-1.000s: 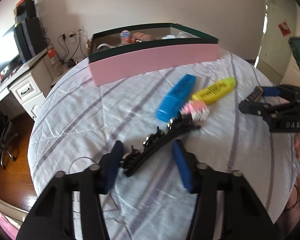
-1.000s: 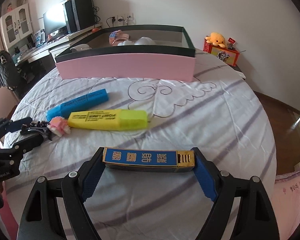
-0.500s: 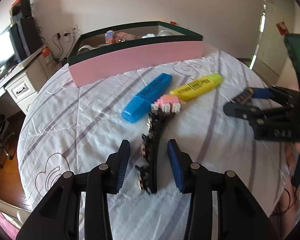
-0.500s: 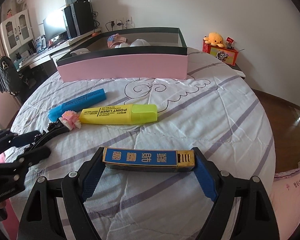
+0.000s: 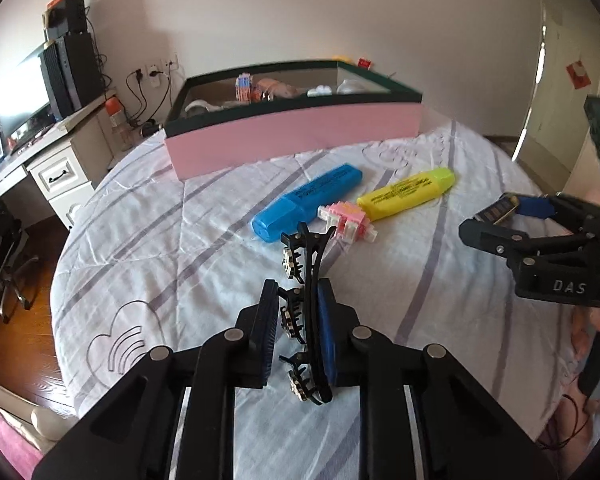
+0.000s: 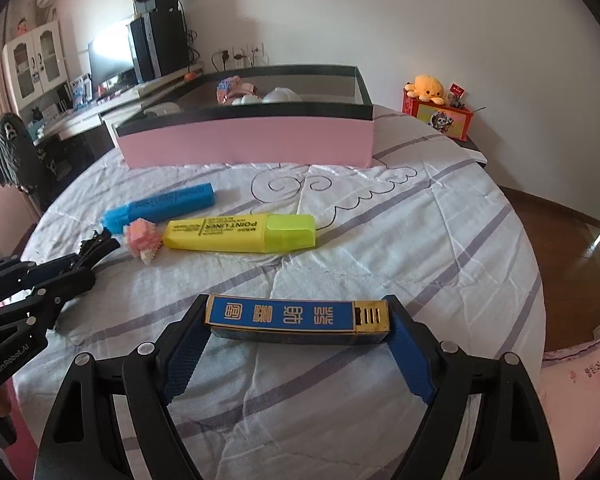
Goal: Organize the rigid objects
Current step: 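Carry the hair clip and blue-gold box into the pink box and open both tools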
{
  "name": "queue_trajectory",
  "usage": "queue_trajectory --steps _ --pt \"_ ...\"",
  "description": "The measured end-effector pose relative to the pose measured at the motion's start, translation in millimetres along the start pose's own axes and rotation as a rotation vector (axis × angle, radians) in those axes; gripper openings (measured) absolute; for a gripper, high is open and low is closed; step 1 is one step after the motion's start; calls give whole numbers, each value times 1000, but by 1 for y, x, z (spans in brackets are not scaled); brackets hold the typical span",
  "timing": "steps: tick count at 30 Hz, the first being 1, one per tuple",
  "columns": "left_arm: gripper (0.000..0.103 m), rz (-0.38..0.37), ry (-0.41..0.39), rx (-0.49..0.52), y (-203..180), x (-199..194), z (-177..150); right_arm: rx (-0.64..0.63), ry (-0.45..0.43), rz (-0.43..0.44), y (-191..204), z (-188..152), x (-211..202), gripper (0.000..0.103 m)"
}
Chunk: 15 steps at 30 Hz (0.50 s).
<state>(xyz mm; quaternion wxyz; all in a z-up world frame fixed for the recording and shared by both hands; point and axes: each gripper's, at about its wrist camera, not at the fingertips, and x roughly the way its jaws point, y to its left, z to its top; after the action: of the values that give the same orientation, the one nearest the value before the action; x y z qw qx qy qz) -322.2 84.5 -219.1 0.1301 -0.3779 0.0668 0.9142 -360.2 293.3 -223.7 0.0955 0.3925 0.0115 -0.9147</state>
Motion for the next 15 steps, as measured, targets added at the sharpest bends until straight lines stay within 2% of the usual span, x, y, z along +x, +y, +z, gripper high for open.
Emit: queue_trajectory --steps 8,15 --pt "19 57 -93 -15 11 -44 8 19 -99 36 6 3 -34 84" --pt "19 157 -239 -17 13 -101 22 -3 -228 37 19 17 -86 84"
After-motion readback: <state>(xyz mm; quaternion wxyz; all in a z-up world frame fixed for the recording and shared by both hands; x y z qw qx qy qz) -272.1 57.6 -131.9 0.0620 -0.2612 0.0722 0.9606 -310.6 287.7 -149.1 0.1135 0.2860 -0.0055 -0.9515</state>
